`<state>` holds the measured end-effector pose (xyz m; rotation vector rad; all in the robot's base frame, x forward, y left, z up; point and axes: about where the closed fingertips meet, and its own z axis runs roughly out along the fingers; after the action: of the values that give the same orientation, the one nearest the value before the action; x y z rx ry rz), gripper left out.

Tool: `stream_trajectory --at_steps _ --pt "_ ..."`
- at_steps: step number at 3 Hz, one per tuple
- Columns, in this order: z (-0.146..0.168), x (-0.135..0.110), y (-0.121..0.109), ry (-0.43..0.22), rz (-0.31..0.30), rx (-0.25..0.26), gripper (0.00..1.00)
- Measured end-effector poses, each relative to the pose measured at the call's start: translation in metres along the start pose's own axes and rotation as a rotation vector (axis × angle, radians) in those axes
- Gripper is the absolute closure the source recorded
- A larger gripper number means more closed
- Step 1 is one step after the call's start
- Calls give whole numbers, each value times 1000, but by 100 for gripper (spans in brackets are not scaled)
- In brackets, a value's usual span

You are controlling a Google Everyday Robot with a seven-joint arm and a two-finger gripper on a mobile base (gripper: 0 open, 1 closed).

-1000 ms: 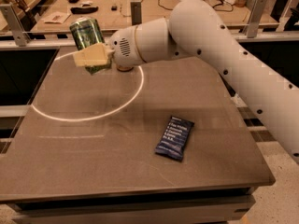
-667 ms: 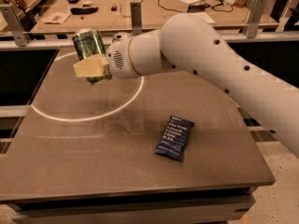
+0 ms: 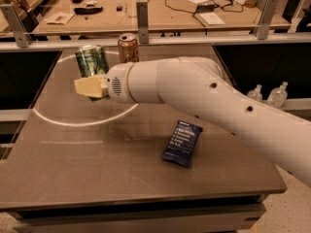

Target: Knock green can over

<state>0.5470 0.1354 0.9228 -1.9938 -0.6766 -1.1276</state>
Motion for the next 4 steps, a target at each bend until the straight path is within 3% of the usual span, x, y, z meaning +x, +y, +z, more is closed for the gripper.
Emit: stream_trajectory --at_steps 1,2,4 --pt "5 -1 10 35 -120 -2 100" --pt "5 -1 10 35 -120 -2 100" --pt "7 -30 14 174 -172 47 100"
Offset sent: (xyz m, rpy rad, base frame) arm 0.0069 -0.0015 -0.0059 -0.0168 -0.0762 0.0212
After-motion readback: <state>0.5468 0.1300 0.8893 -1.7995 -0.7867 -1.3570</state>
